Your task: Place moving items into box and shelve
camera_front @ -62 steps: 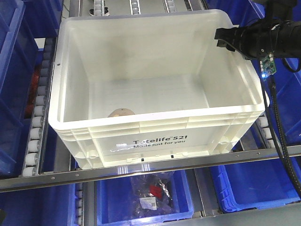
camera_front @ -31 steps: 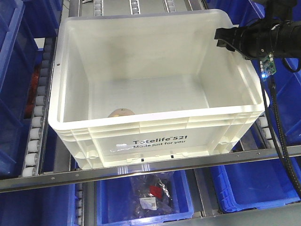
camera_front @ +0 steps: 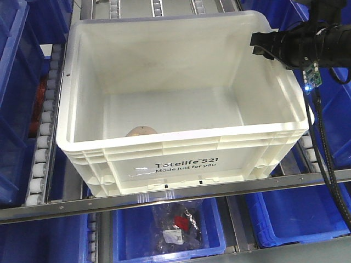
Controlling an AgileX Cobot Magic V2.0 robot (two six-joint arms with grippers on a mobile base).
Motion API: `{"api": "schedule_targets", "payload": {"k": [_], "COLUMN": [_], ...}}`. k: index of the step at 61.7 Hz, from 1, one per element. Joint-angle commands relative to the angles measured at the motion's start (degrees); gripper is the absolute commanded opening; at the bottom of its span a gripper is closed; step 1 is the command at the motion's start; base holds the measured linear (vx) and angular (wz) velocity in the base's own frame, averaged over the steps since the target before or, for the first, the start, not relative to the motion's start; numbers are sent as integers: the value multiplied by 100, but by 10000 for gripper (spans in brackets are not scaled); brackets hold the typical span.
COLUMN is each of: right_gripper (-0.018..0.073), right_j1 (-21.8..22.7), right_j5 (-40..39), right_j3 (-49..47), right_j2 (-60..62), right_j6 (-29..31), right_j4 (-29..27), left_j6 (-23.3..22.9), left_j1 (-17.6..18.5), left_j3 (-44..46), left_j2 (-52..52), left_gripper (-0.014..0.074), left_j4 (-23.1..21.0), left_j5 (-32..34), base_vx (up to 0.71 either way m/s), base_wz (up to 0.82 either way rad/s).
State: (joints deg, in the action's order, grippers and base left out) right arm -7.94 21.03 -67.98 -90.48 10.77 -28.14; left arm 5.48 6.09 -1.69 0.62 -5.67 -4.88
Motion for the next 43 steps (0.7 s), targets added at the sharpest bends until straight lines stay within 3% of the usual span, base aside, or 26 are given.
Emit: {"api": "schedule_targets", "payload": {"k": [1,15,32,43], "right_gripper": [366,393,678,707], "right_j1": [7,7,7,7], "right_j5": [-341,-170,-424,-382], "right_j3": [-201,-201,-201,-201], "right_j2": [261,339,409,397], "right_j6": [59,25,42,35], "right_j4": [-64,-48,358,385], "left_j6": [1,1,1,1], "left_j1": [12,12,12,12], "left_j3": [-102,-102,-102,-102], "left_j2": [85,85,85,85], "left_gripper": [-6,-6,-6,-6], "left_j4": [-63,-63,-63,-63], "left_j5": [488,488,488,488], "base_vx": [0,0,0,0], "base_wz": [0,0,0,0]}}
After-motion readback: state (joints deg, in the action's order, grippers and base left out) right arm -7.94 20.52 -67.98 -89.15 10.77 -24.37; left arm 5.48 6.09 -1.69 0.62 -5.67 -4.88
